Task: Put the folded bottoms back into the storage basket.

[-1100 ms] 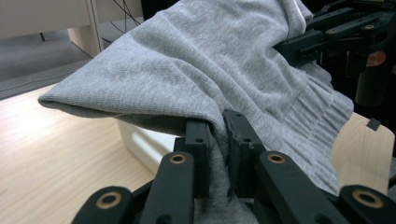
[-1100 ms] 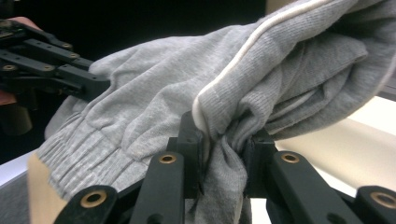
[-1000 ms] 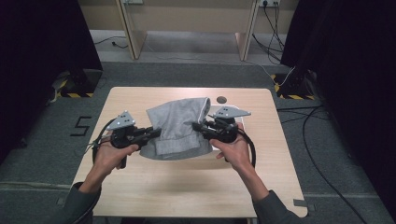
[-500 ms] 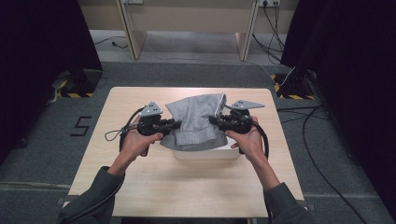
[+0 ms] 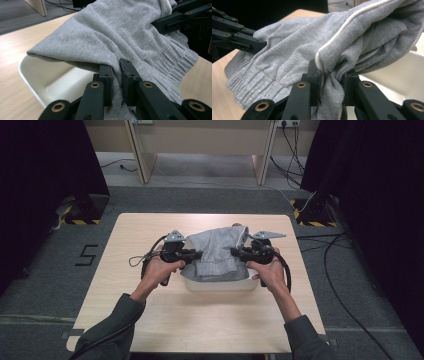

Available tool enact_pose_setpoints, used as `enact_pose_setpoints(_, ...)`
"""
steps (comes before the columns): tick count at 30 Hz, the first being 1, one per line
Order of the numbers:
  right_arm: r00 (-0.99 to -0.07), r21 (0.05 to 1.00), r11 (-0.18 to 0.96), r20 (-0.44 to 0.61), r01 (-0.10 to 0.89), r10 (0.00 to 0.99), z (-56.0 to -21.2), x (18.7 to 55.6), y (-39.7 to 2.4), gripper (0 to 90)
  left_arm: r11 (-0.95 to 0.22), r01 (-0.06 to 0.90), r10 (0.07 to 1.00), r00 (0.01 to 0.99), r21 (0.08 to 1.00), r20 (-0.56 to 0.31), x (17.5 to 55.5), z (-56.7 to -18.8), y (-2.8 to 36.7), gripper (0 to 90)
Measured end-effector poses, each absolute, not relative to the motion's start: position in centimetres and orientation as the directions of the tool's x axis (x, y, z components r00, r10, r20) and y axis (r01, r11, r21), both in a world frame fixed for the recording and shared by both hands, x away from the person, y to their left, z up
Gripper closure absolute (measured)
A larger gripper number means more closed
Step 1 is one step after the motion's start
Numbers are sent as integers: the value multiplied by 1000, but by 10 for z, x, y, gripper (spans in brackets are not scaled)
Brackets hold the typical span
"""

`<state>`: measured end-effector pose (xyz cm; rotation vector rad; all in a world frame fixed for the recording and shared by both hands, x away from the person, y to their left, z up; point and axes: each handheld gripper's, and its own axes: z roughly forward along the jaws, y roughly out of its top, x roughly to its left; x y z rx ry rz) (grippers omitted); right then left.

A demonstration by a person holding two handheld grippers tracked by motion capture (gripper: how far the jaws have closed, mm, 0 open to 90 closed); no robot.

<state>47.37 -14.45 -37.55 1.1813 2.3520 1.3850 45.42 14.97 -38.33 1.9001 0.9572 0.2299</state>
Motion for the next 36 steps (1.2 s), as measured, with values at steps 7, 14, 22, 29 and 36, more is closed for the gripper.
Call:
enact_pose_setpoints(7,-655,758,271,259,593,709,-390,484,-146,741,-238,569,712,654,787,-258,466,-401,149,798)
enact_pose_setpoints(14,-630,717,288,264,635,731,-402,491,-144,740,-268,585,718,651,766,-246,471,-411,146,797)
enact_pose_setpoints(22,-615,659,335,249,673,748,-413,497,-138,737,-302,606,721,650,736,-239,476,-418,143,794)
enact_pose_setpoints(29,-600,630,341,255,698,758,-421,501,-137,733,-319,624,726,645,713,-240,480,-422,140,787)
enact_pose_setpoints(36,-604,615,360,246,701,758,-425,503,-135,729,-336,633,729,643,697,-233,478,-424,140,776)
